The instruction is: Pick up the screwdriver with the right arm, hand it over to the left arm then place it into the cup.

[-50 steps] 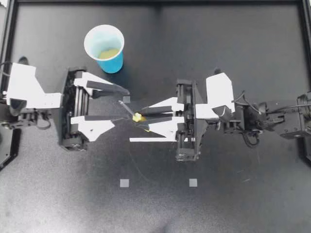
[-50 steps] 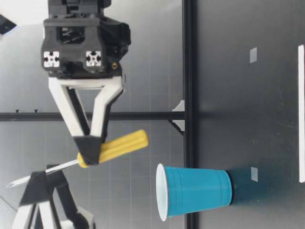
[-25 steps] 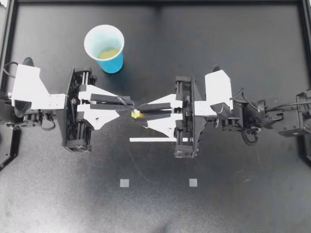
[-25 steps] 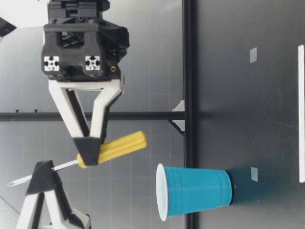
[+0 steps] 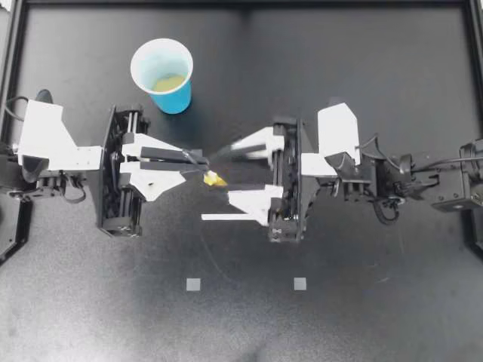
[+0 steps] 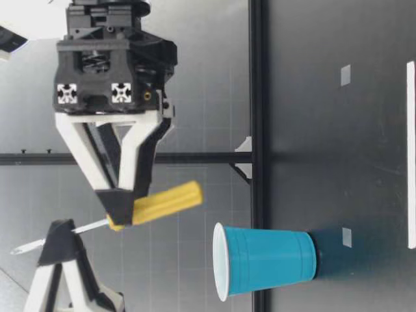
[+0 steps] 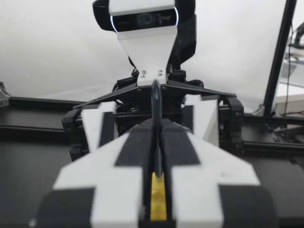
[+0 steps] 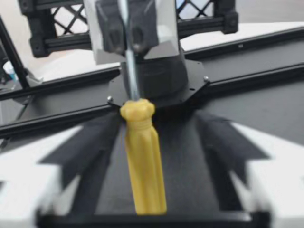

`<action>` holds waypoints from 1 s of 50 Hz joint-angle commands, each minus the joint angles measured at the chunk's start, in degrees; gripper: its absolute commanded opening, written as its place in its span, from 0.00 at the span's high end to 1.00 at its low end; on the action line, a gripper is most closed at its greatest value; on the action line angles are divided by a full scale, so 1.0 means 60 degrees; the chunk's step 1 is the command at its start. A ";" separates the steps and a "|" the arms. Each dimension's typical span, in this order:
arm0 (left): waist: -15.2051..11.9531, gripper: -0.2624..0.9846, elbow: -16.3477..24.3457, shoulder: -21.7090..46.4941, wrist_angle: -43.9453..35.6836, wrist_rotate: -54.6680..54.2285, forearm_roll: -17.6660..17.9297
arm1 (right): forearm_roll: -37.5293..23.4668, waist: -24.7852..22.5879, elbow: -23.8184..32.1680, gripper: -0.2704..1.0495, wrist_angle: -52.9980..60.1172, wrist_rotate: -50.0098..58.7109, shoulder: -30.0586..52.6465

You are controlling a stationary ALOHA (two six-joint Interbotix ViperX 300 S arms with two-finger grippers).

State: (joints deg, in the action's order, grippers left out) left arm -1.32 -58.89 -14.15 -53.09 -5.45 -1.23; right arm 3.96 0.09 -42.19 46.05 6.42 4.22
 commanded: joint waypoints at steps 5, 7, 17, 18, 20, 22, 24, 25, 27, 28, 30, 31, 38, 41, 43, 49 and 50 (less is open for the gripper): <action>-0.0044 0.79 -0.0278 -0.0352 -0.0088 0.0264 0.0190 | 0.0059 0.0088 0.0000 0.25 0.0029 -0.0044 -0.0410; -0.0088 0.79 -0.0410 -0.0425 -0.0088 0.0410 0.0366 | 0.0059 0.0132 -0.0117 0.25 0.0029 -0.0044 -0.0571; -0.0542 0.79 -0.1025 -0.0938 -0.0103 0.1699 0.1758 | 0.0059 0.0190 -0.0630 0.25 0.0088 -0.0044 -0.1392; -0.0615 0.79 -0.1084 -0.1011 -0.0088 0.1934 0.1948 | 0.0059 0.0205 -0.0688 0.25 0.0088 -0.0044 -0.1465; -0.0718 0.79 -0.1128 -0.1113 -0.0103 0.2241 0.2197 | 0.0059 0.0190 -0.0806 0.25 0.0088 -0.0044 -0.1655; -0.0864 0.79 -0.1157 -0.1201 -0.0117 0.2563 0.2461 | 0.0059 0.0190 -0.0908 0.25 0.0088 -0.0044 -0.1787; -0.1055 0.79 -0.1172 -0.1274 -0.0117 0.2871 0.2754 | 0.0059 0.0190 -0.1011 0.25 0.0088 -0.0044 -0.1904; -0.1187 0.79 -0.1216 -0.1304 -0.0117 0.3003 0.2871 | 0.0073 0.0205 -0.1055 0.25 0.0103 -0.0044 -0.1963; -0.1436 0.79 -0.1245 -0.1333 -0.0117 0.3296 0.3120 | 0.0059 0.0190 -0.1113 0.25 0.0103 -0.0044 -0.2051; -0.1553 0.79 -0.1245 -0.1333 -0.0117 0.3442 0.3223 | 0.0059 0.0190 -0.1143 0.25 0.0103 -0.0044 -0.2095; -0.1816 0.79 -0.1230 -0.1318 -0.0117 0.3662 0.3398 | 0.0059 0.0190 -0.1187 0.25 0.0103 -0.0044 -0.2153; -0.1948 0.79 -0.1230 -0.1304 -0.0117 0.3765 0.3442 | 0.0059 0.0190 -0.1216 0.25 0.0103 -0.0044 -0.2168; -0.2842 0.79 -0.1128 -0.1084 -0.0117 0.4233 0.3618 | 0.0059 0.0190 -0.1274 0.25 0.0103 -0.0044 -0.2241; -0.3135 0.79 -0.1084 -0.0952 -0.0117 0.4307 0.3633 | 0.0059 0.0205 -0.1289 0.25 0.0103 -0.0044 -0.2241; -0.3296 0.80 -0.1040 -0.0850 -0.0117 0.4321 0.3633 | 0.0059 0.0190 -0.1289 0.25 0.0103 -0.0044 -0.2241; -0.3618 0.79 -0.0894 -0.0439 -0.0117 0.4351 0.3633 | 0.0059 0.0190 -0.1289 0.25 0.0117 -0.0044 -0.2241; -0.3647 0.79 -0.0864 -0.0352 -0.0117 0.4365 0.3647 | 0.0059 0.0205 -0.1274 0.25 0.0103 -0.0044 -0.2241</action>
State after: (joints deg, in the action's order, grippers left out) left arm -22.24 -65.74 -17.14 -53.17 20.65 20.57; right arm 4.22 0.97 -50.45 46.14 6.24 -7.91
